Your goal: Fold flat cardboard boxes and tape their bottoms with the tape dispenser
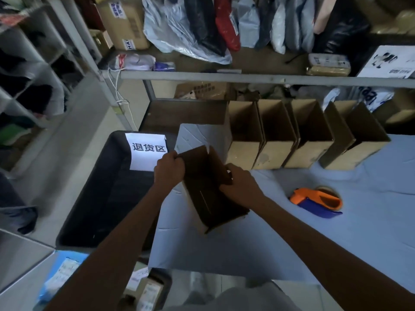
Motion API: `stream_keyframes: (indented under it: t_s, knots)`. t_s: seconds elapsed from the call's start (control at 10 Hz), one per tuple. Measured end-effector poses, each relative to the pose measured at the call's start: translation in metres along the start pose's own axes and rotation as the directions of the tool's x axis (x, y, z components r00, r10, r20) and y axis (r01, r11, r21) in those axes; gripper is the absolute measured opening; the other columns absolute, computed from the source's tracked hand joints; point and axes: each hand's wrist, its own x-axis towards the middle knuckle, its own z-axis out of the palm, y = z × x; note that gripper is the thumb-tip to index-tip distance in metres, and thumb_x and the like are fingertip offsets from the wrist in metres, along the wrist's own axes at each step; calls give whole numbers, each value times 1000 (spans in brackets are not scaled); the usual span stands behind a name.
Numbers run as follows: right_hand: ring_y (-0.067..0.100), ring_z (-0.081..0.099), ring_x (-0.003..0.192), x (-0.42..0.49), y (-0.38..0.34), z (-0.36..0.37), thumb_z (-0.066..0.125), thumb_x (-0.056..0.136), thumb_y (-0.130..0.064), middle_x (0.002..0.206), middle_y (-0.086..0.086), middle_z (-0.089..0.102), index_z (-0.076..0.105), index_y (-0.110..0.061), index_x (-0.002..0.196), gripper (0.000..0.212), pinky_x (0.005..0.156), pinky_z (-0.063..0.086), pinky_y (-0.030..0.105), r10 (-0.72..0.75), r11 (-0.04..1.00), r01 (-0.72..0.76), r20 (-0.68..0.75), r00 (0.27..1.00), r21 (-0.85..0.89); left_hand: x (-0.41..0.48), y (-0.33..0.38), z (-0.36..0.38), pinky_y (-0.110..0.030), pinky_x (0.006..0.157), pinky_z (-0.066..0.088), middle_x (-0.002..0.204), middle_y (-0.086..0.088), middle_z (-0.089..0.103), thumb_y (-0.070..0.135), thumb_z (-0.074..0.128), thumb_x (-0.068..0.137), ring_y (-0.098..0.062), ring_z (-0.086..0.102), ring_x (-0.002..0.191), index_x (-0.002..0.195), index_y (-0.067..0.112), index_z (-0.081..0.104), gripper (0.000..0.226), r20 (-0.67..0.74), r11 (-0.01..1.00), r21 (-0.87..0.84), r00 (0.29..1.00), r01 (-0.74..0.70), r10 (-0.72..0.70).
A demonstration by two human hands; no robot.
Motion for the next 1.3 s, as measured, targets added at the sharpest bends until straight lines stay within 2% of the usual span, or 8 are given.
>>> stream_keyframes:
  t_s: [0.2, 0.3, 0.4, 0.6, 0.8, 1.0, 1.2, 1.3]
  knots:
    - [32, 58, 94, 11, -15, -1, 49, 86, -8, 103, 15, 62, 51, -6, 118, 33, 71, 36, 27, -22, 998, 15, -103, 994, -67, 11, -4, -2, -45, 95, 49, 137, -13, 37, 28, 70, 81, -31, 49, 115, 138, 13, 31, 70, 219, 912, -347, 964, 220, -149]
    - [31, 58, 98, 24, -22, -4, 47, 89, -8, 108, 15, 60, 48, -6, 122, 33, 74, 39, 28, 38, 999, -38, -159, 987, 1, 1, -4, 2, -43, 87, 53, 144, -13, 31, 31, 75, 77, -35, 43, 124, 144, 15, 19, 89, 359, 929, -285, 925, 236, -125]
    - [29, 58, 100, 42, -28, -11, 51, 88, -11, 110, 14, 59, 47, -7, 124, 36, 76, 45, 31, 132, 986, -113, -163, 978, 122, -1, 2, -6, -40, 75, 55, 135, -11, 42, 26, 62, 88, -35, 49, 119, 140, 17, 24, 65, 483, 909, -281, 864, 309, -144]
    - [16, 58, 90, 65, -36, -22, 65, 83, -28, 101, 3, 59, 49, -11, 123, 47, 75, 49, 26, 96, 961, -67, -95, 991, 267, 35, 9, -24, -43, 67, 60, 108, -17, 60, 18, 47, 90, -33, 65, 88, 119, 7, 49, 31, 401, 930, -257, 905, 262, -144]
    - [26, 60, 91, 89, -40, -10, 58, 86, -11, 106, 13, 58, 42, -9, 130, 47, 75, 53, 35, 56, 986, -30, -154, 987, 162, 78, 18, -19, -23, 60, 49, 114, -14, 60, 18, 54, 91, -22, 59, 88, 127, 5, 47, 39, 218, 950, -287, 974, 126, -63]
    - [30, 62, 90, 140, -46, 7, 49, 90, -6, 102, 16, 59, 23, -14, 144, 60, 78, 54, 45, 84, 990, -52, -250, 965, 131, 108, 24, -6, -6, 44, 41, 116, -21, 57, -6, 51, 86, -12, 53, 75, 132, 2, 42, 47, 260, 958, -286, 964, 22, 55]
    - [28, 62, 97, 158, -38, 18, 46, 94, -8, 108, 15, 59, 23, -14, 144, 55, 85, 52, 39, 46, 999, -43, -213, 976, 21, 116, 11, 11, -19, 66, 45, 115, -18, 59, -7, 45, 89, -30, 61, 97, 136, 6, 38, 49, 228, 962, -263, 964, -73, 135]
    - [25, 62, 92, 166, -40, 15, 46, 95, -11, 104, 13, 59, 21, -17, 145, 56, 79, 53, 37, 27, 1000, -26, -245, 969, 10, 126, 10, 14, -13, 53, 46, 107, -16, 60, -2, 47, 90, -18, 58, 79, 142, 11, 32, 56, 258, 960, -261, 952, -98, 167]
